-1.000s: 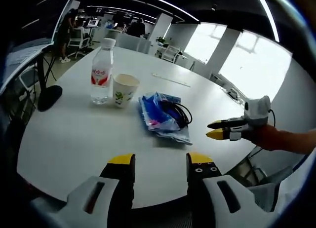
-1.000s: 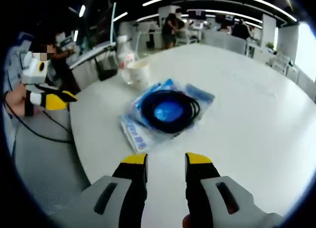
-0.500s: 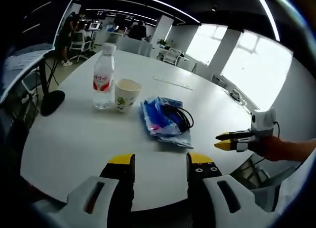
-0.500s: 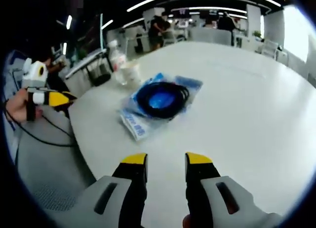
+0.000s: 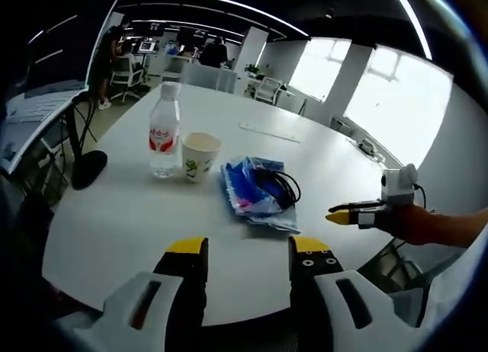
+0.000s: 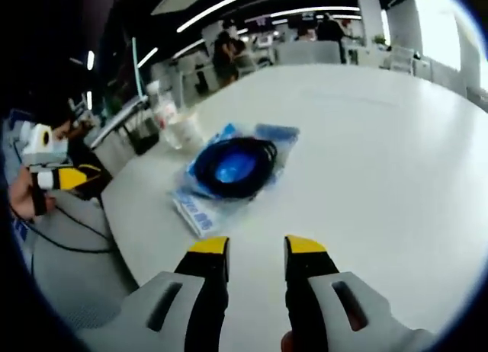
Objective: Arrange the tabletop items into an orderly group along one side of the table until the central work area is clear of visible clutter.
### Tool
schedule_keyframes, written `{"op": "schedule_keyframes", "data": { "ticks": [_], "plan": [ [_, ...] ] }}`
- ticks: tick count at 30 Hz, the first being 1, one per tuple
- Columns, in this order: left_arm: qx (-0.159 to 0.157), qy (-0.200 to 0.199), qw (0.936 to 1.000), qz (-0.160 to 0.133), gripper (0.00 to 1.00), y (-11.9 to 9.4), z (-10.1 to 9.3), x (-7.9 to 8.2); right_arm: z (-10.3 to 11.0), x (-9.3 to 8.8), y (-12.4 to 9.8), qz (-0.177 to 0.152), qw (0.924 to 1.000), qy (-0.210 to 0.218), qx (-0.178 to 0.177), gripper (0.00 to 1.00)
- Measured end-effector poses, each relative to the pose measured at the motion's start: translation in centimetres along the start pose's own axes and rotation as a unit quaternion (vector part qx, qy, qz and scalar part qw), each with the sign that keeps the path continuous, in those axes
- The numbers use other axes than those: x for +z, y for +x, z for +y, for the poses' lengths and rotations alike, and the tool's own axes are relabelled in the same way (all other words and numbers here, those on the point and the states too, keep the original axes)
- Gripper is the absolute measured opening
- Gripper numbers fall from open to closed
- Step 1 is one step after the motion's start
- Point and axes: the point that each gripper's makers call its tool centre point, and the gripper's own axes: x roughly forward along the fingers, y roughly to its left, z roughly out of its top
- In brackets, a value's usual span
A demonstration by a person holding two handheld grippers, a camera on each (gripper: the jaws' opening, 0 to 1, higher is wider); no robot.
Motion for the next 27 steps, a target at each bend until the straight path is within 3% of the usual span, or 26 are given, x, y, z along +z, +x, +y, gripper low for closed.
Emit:
{"op": "schedule_keyframes", "data": {
  "ticks": [17, 27],
  "plan": [
    [0.011, -0.006, 0.9999, -0.008, 0.43, -1.1, -0.2, 0.5, -0.8, 3.8, 3.5, -0.014, 0.9991, 0.036, 0.016, 0.27],
    [0.01, 0.0, 0.9999, -0.007, 0.44, -1.1, -0.5, 0.8, -0.8, 4.8, 4.6, -0.008, 0.9992, 0.033, 0.022, 0.27]
  ]
}}
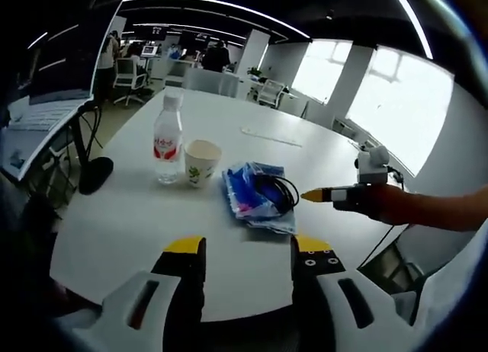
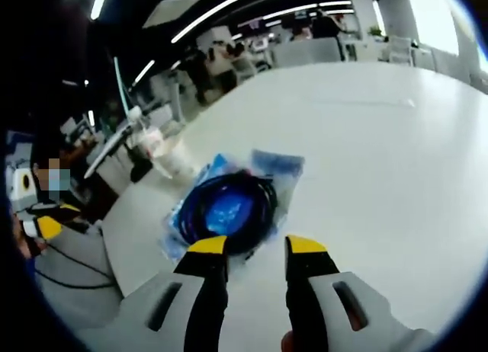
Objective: Arrange the tabletop items into an orderly group along one side of the table until the central work area is clear of visible clutter.
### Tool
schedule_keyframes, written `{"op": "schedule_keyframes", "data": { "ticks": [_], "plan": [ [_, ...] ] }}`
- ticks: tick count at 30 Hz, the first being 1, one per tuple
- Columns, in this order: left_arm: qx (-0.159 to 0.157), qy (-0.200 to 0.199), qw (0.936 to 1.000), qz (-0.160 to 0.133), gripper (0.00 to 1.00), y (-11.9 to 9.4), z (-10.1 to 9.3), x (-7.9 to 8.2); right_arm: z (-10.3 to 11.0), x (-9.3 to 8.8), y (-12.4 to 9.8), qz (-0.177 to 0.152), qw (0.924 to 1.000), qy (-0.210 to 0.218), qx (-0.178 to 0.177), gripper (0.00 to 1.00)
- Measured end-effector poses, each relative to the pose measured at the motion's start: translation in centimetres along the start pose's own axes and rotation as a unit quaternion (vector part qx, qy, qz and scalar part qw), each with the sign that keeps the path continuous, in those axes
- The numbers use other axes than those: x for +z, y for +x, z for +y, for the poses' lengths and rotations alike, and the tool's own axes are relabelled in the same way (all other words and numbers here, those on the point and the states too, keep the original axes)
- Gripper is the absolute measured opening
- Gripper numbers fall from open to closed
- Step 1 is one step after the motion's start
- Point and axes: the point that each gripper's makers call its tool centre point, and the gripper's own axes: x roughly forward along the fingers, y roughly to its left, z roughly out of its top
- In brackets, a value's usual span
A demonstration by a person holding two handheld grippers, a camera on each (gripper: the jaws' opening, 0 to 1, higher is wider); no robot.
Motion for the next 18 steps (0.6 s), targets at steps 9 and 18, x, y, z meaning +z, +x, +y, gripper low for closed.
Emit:
{"op": "schedule_keyframes", "data": {
  "ticks": [9, 18],
  "plan": [
    [-0.005, -0.001, 1.0, -0.007, 0.44, 0.5, -0.1, 0.9, 0.1, 0.6, 1.5, 0.007, 1.0, 0.002, 0.004, 0.27],
    [-0.002, -0.008, 0.9999, -0.007, 0.44, 0.5, 0.1, 0.6, -0.1, 0.8, 2.8, 0.0, 0.9991, 0.042, -0.001, 0.26]
  ]
}}
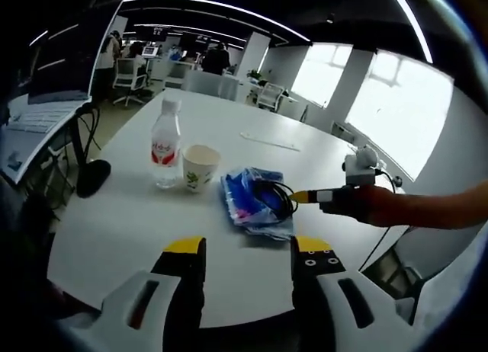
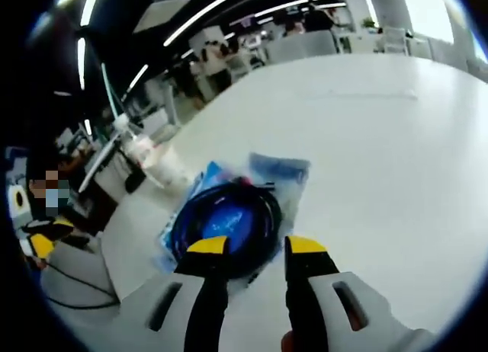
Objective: Arrange the tabletop items into an orderly group along one side of the table until the central work area is clear of visible clutter.
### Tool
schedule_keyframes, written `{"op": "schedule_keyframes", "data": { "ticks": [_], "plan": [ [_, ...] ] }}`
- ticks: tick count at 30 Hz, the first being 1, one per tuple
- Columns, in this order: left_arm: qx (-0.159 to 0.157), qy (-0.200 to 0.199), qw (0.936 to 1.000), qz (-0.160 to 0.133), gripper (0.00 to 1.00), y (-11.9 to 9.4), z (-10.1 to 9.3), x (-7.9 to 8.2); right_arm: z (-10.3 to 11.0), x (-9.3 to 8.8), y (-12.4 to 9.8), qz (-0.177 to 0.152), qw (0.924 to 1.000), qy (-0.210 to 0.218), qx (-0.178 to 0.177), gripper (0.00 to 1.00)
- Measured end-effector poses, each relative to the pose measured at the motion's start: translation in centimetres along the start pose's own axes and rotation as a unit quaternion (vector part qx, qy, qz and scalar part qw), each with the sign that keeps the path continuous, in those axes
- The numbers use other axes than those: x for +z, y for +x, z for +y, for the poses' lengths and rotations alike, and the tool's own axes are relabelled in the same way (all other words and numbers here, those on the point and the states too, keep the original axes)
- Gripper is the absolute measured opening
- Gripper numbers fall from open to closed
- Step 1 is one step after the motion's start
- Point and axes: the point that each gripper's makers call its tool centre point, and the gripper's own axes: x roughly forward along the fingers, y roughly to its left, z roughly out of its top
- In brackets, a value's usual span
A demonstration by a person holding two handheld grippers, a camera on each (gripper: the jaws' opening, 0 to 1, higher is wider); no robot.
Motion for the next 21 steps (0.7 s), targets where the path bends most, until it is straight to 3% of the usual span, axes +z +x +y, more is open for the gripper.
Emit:
{"op": "schedule_keyframes", "data": {
  "ticks": [11, 21],
  "plan": [
    [0.01, -0.013, 0.9999, -0.004, 0.43, -0.4, 0.7, -0.1, -0.1, 1.2, 1.4, -0.013, 0.9996, 0.02, -0.011, 0.23],
    [0.008, -0.012, 0.9999, -0.009, 0.43, -0.5, 0.5, 0.3, -0.5, 0.3, 2.4, 0.009, 0.9997, 0.017, -0.016, 0.18]
  ]
}}
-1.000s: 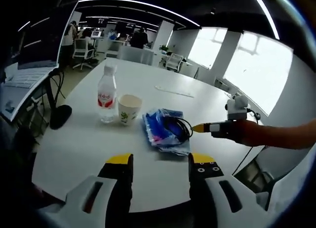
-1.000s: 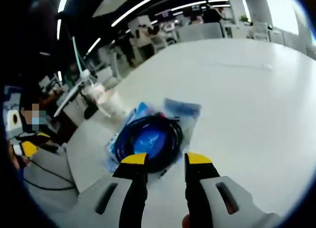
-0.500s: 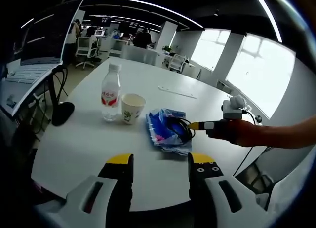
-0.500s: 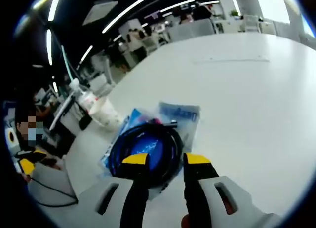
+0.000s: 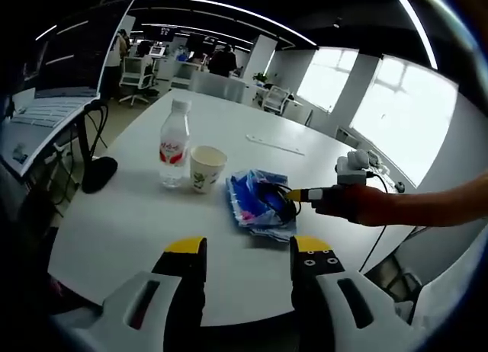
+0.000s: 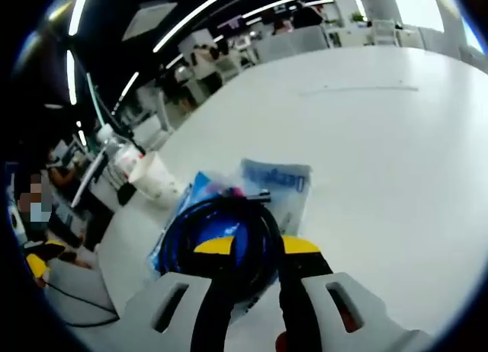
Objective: Arrange the tabletop items into an orderly group along one side of the table until the central work area is clear of visible clutter.
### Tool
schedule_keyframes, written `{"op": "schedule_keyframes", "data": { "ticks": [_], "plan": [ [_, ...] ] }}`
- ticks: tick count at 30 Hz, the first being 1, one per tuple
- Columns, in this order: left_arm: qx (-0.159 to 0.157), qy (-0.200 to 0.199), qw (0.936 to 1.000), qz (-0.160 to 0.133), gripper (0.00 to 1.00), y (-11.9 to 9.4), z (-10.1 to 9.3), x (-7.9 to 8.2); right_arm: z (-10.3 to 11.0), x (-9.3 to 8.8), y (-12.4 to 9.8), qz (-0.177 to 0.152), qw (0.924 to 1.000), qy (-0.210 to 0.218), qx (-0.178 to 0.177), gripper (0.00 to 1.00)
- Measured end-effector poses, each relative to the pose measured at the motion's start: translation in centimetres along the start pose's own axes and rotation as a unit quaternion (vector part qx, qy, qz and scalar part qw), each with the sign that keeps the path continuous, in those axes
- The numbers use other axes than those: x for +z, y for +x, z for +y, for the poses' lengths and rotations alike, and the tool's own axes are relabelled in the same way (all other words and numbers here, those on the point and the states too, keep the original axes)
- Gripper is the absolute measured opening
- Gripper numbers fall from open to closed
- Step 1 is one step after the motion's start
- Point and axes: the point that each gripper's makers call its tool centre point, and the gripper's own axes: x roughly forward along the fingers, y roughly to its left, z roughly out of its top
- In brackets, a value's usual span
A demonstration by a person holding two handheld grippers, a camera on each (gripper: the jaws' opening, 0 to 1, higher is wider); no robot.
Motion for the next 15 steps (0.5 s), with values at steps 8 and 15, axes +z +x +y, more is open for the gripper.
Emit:
{"op": "schedule_keyframes", "data": {
  "ticks": [8, 15],
  "plan": [
    [-0.001, 0.009, 1.0, -0.002, 0.43, 0.23, -0.3, 0.39, -0.64, -0.07, -0.21, -0.005, 0.9998, 0.014, -0.011, 0.06],
    [0.001, 0.018, 0.9998, -0.001, 0.44, 0.48, 0.03, 0.75, -0.35, 0.25, -0.59, -0.014, 0.9995, 0.027, -0.004, 0.02]
  ]
}}
